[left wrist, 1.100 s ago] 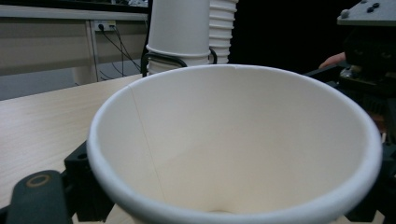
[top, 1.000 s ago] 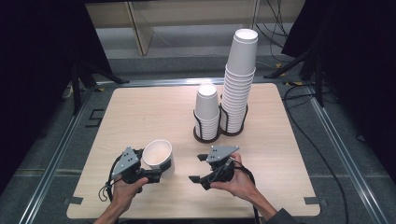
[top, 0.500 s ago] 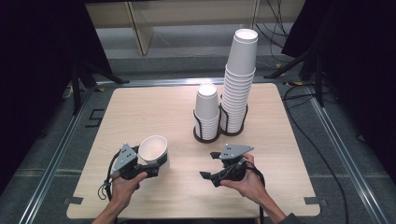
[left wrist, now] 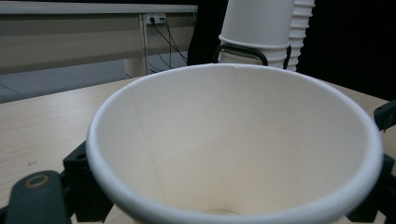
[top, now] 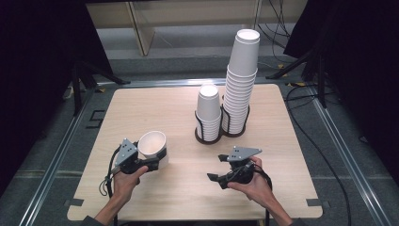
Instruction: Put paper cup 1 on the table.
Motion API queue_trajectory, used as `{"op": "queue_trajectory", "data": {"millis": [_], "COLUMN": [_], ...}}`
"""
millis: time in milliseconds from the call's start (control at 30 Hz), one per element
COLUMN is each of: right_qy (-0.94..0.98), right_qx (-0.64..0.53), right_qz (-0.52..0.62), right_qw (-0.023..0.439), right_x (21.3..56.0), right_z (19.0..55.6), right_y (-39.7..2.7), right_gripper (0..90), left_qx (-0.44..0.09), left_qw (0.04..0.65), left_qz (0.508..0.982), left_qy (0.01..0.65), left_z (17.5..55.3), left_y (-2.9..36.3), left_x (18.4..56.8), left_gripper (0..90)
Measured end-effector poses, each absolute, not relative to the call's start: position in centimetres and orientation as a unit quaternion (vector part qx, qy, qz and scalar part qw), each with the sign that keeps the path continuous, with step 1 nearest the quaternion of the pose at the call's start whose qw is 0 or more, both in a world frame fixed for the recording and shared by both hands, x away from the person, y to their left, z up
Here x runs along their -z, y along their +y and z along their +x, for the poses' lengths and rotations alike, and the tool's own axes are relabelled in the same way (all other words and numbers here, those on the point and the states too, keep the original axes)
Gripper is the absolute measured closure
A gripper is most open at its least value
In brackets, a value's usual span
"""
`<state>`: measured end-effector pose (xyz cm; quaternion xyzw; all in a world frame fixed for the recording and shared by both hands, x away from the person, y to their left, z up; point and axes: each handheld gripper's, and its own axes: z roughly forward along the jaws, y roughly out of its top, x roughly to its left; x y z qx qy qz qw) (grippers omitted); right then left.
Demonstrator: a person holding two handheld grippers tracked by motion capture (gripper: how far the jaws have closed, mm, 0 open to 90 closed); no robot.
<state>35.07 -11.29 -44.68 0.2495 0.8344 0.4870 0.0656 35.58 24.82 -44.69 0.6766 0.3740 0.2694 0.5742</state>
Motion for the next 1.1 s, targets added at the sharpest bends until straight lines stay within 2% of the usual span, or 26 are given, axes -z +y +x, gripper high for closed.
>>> {"op": "queue_trajectory", "data": {"millis": [1100], "right_qy": [0.835], "right_qx": [-0.479], "right_qz": [0.26], "right_qw": [0.072], "right_x": [45.4], "right_z": [35.3], "right_y": [-11.6], "right_gripper": [16.2], "left_qx": [-0.285], "left_qw": [0.567], "left_qz": [0.671], "left_qy": [0.385], "left_z": [38.4], "left_y": [25.1], "left_x": [45.2], "left_gripper": [12.4]}}
